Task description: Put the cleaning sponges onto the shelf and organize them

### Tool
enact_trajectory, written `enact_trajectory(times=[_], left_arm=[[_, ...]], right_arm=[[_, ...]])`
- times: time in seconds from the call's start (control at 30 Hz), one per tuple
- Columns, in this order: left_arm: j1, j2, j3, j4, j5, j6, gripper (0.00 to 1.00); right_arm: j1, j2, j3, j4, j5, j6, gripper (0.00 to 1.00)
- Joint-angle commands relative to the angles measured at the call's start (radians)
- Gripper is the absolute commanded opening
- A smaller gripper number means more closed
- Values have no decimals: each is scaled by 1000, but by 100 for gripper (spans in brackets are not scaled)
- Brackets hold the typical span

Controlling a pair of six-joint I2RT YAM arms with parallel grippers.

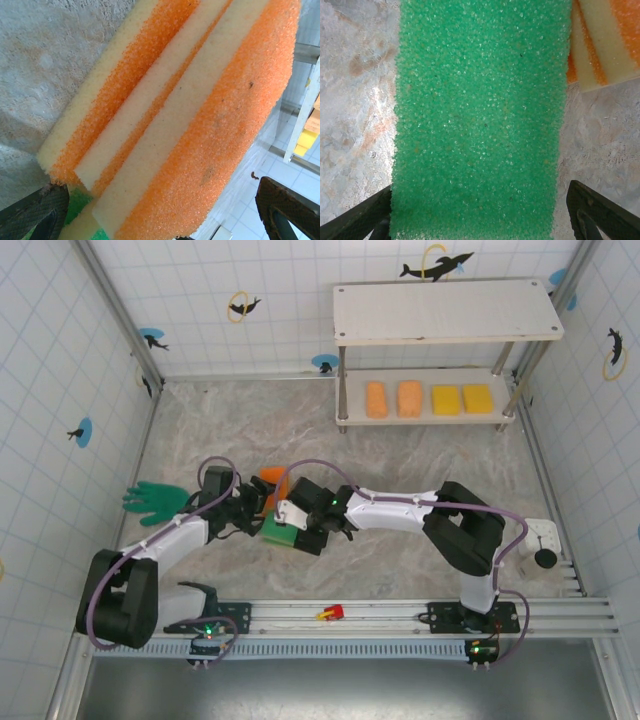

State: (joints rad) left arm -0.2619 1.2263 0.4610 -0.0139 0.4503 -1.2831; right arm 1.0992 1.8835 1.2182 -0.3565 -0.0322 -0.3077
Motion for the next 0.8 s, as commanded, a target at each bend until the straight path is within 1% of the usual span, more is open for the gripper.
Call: enact_trajectory(times=[0.0,0.27,0.43,0.57,0.67,0.77], left_arm=[[-5,-19,24,-30,-28,16,97],[-5,-76,12,-113,-52,53,97],[3,-48,68,-166,-41,118,97],[42,-15,79,-169,-13,160,97],[94,-13,80,-155,12,192,97],[127,-24,107,-196,8,237,97]], right_arm=[[-1,-41,-19,24,3,9,86],[-1,-47,-22,23,0,9,86],[1,-46,-25,22,3,10,86],[3,-47,-29,28,6,16,86],[5,-49,-29,27,8,22,86],[5,-48,-29,28,9,23,86]])
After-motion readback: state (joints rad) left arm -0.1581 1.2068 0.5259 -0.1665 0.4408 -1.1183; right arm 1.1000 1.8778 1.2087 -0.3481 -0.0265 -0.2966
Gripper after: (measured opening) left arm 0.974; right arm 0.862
